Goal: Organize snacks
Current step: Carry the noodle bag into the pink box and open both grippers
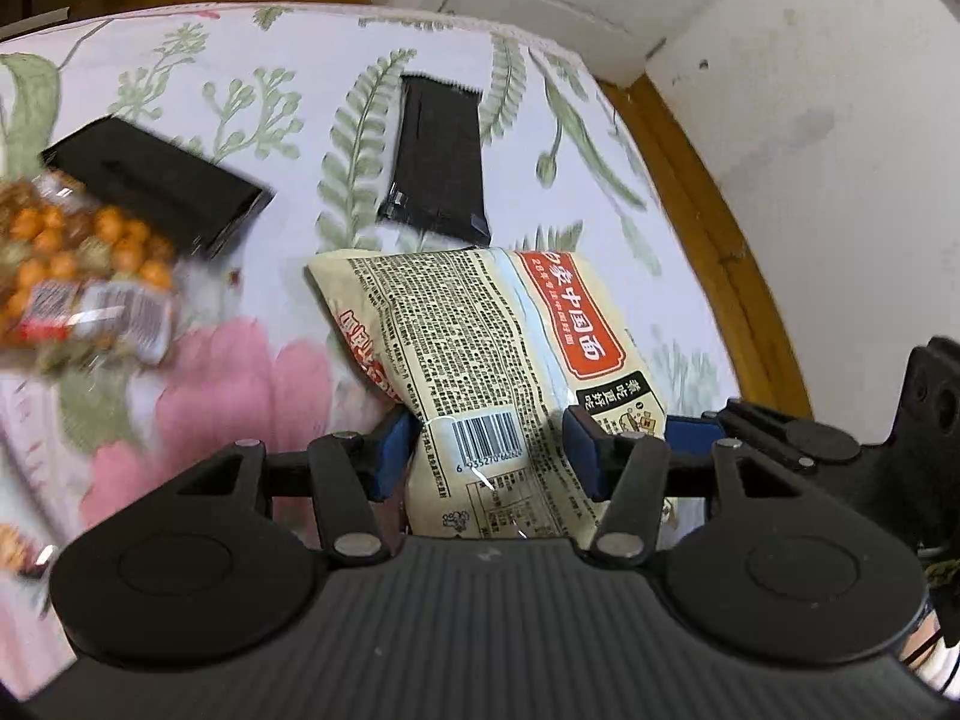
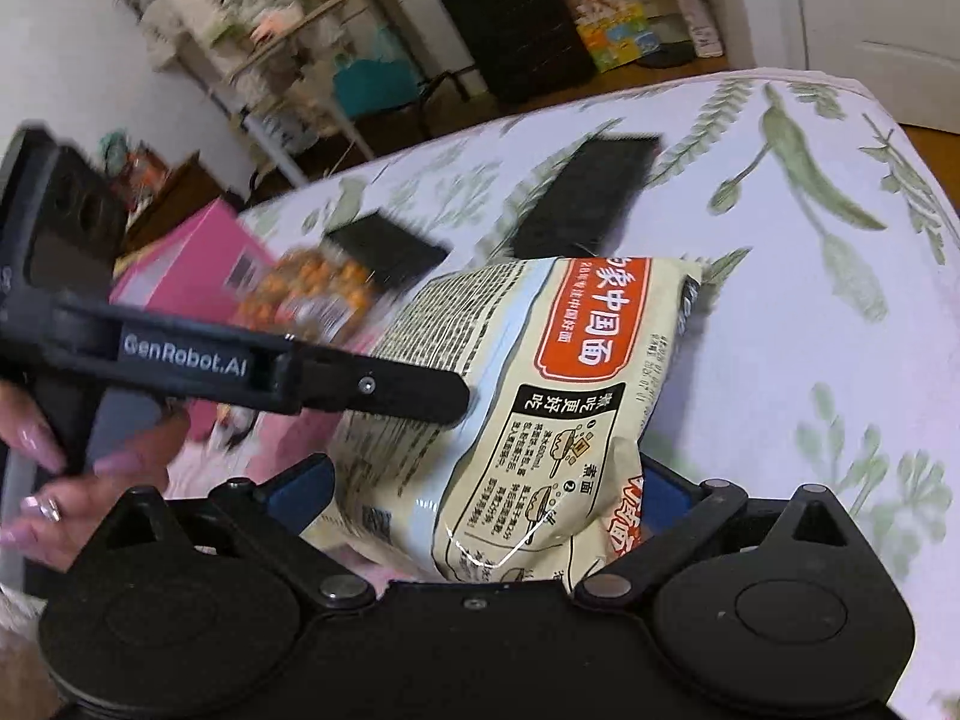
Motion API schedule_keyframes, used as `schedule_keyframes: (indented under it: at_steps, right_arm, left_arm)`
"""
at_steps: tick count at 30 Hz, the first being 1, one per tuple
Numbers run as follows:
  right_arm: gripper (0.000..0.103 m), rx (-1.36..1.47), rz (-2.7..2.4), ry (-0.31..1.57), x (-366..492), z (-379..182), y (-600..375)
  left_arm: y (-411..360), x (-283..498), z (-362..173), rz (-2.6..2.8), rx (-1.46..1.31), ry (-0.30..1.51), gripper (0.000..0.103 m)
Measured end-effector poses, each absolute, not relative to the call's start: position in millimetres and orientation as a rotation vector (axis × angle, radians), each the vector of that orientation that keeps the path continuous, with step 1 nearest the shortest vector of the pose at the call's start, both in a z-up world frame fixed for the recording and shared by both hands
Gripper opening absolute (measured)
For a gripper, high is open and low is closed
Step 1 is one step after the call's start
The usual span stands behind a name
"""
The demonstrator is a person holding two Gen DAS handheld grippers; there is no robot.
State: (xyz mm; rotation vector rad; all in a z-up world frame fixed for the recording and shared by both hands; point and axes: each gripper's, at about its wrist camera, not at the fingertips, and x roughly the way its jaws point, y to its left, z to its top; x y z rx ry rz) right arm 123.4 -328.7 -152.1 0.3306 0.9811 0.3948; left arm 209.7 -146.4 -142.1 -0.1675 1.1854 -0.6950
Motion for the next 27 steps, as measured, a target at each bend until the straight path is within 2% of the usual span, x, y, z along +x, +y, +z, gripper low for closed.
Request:
schedule_keyframes:
  at_steps: [8,17,27]
  right_arm:
    - [0.103,0.305,0.448,0.975,89,-125,-290]
    - [0.102,0.238,0.538,0.911,70,-76,-244]
    - [0.079,0.151,0.717,0.832,91,-26,-168]
  left_arm:
    - [-110,166,-110,-0.676,-0.078,1.195,0.052]
    - [-54,129,-54,-0.662,-0.037,1.122,0.052]
    - [51,117,1,-0.535,-0.053,1.027,0.053]
